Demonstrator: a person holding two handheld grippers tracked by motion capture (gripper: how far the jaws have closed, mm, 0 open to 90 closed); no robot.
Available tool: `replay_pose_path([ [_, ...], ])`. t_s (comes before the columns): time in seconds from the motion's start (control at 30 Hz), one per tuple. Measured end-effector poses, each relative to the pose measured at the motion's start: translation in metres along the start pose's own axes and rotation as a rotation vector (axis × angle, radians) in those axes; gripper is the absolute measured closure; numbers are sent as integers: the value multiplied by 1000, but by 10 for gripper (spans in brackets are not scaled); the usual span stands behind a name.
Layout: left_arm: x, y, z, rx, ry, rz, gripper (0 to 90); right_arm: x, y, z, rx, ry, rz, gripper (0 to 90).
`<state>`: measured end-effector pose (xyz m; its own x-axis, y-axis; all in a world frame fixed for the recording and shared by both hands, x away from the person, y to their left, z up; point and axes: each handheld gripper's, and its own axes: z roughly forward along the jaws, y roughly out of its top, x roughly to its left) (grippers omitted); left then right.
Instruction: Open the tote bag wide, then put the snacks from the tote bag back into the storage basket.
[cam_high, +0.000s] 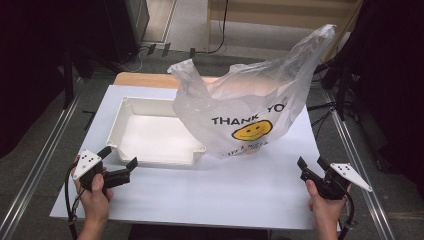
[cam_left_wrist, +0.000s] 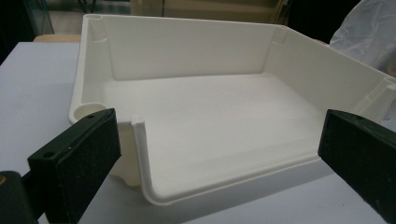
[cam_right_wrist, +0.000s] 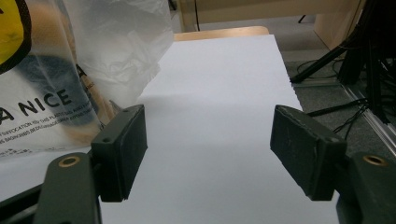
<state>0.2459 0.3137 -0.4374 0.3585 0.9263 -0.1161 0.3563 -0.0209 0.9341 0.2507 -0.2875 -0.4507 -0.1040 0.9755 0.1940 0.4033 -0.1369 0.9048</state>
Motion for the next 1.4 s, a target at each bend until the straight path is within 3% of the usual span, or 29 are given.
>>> replay_pose_path([
  [0.37,-10,7,4,-6,-10,20,0,6,7,-2,-16,6,-14,266],
  [0.43,-13,7,5,-5,-21,18,0,10,12,-2,-19,35,4,261],
  [0.57,-20,8,6,-4,-57,2,0,16,20,1,-33,55,-5,259],
  [0.77,-38,13,11,7,-57,57,0,35,37,11,-44,95,-29,259],
  [0.83,-43,15,14,10,-84,49,0,43,45,19,-47,124,-3,269],
  [0.97,-47,17,19,18,-106,43,0,48,55,30,-45,139,-2,276],
  [1.13,-55,21,23,-14,-127,42,0,49,65,39,-60,170,-1,277],
  [1.27,-63,23,33,-9,-166,40,0,50,74,48,-64,187,-15,266],
  [1.37,-71,26,40,0,-195,48,0,48,77,57,-49,197,0,190],
  [1.4,-74,28,42,-1,-206,49,0,46,76,62,-35,221,25,176],
])
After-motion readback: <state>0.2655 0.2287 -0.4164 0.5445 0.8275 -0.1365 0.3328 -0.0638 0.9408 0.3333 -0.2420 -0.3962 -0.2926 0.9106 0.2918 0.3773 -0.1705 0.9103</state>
